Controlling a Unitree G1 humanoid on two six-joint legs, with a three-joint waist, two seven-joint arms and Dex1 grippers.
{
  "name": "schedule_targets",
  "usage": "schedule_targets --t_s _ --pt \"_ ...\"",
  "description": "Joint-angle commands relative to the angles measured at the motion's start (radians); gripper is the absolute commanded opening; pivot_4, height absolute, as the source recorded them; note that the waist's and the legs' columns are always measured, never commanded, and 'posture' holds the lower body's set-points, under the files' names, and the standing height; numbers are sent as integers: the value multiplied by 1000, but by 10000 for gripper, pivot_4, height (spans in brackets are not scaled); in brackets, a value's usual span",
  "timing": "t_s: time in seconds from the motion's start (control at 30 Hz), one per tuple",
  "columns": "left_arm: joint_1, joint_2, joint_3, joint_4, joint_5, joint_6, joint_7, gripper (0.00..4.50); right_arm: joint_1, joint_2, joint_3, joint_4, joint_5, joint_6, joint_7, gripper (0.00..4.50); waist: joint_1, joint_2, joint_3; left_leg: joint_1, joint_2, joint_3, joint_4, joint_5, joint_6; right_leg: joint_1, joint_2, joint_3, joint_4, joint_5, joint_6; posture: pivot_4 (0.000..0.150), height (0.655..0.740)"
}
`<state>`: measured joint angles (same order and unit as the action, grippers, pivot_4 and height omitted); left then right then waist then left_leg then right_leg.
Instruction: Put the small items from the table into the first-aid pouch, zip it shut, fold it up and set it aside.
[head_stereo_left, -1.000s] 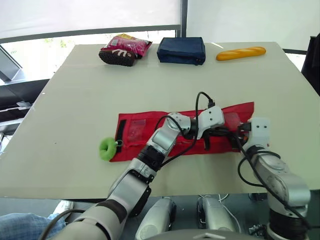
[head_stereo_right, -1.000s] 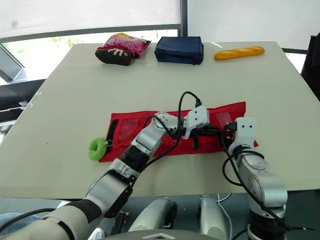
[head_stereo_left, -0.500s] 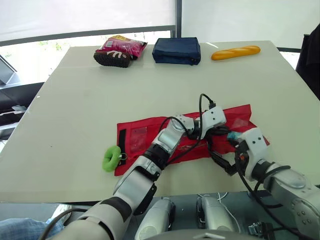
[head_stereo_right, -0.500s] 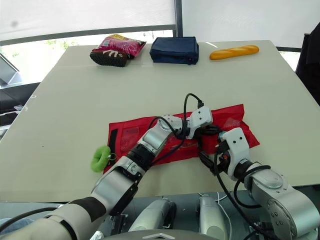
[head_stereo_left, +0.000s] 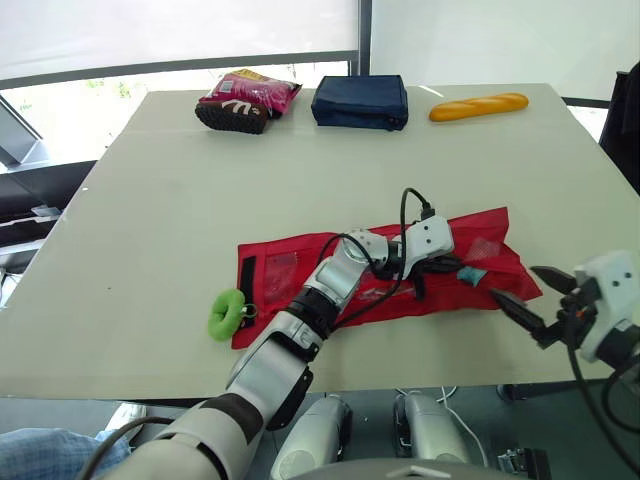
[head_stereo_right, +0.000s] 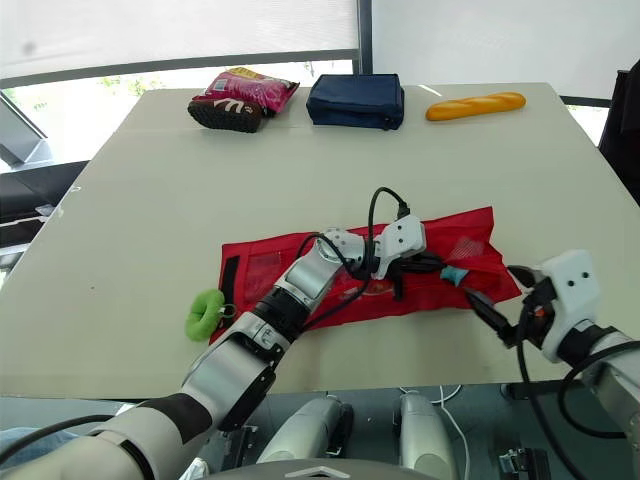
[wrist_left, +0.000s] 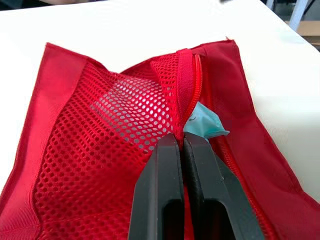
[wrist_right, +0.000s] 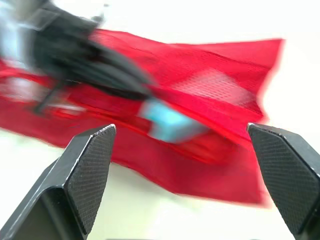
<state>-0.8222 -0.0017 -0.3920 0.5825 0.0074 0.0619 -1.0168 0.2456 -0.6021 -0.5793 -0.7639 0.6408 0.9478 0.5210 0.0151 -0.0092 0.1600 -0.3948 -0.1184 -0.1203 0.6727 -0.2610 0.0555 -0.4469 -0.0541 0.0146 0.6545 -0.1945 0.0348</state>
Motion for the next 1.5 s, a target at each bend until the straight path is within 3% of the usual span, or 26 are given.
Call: schedule_targets --t_s 0.03,0.23,0.53,0.57,0.63,0.73,0.8,0.93,1.23,1.5 --pt "6 0 32 -94 -67 29 -48 14451 3 10 -28 53 24 -20 0 45000 0 0 0 0 0 0 0 0 0 0 0 0 0 0 0 1500 7293" --pt "84 101 78 -314 -215 121 -192 44730 -42 56 6 198 80 -4 -9 45000 -4 1 0 0 0 0 0 0 0 0 0 1 0 0 0 1500 7293" --pt "204 373 186 -600 -376 330 -268 44730 -129 63 63 371 124 -12 28 45000 -2 2 0 0 1 0 0 0 0 0 1 1 0 0 -1 1500 7293" --pt "215 403 206 -616 -383 343 -260 45000 -141 62 73 386 127 -14 32 40897 0 2 0 0 1 0 0 0 0 0 1 1 0 0 -1 1500 7293" --pt "229 448 239 -634 -392 361 -243 45000 -157 58 82 404 135 -13 38 36742 -1 2 0 0 1 0 0 0 0 0 1 1 0 0 -1 1500 7293" --pt "250 510 297 -664 -422 395 -226 45000 -173 59 82 427 139 -18 31 20680 0 2 0 0 1 0 0 0 0 0 0 1 0 0 -1 1500 7293" --pt "263 531 312 -680 -434 404 -222 45000 -176 65 72 434 138 -25 21 15464 0 2 0 0 1 0 0 0 0 0 0 1 0 0 -1 1500 7293" --pt "330 615 361 -733 -463 416 -239 45000 -151 95 -37 449 162 -37 -55 317 -1 2 0 0 1 0 -1 0 0 -1 0 1 0 0 -1 1500 7293" --pt "415 732 416 -819 -556 448 -275 45000 -46 198 -258 389 219 -65 -284 317 7 3 0 0 1 0 -2 0 0 0 0 1 -2 0 -1 1500 7293" --pt "420 749 409 -824 -571 438 -274 45000 21 205 -289 385 210 -114 -349 317 0 4 0 1 1 0 -2 0 0 0 0 1 -2 0 -1 1500 7293"
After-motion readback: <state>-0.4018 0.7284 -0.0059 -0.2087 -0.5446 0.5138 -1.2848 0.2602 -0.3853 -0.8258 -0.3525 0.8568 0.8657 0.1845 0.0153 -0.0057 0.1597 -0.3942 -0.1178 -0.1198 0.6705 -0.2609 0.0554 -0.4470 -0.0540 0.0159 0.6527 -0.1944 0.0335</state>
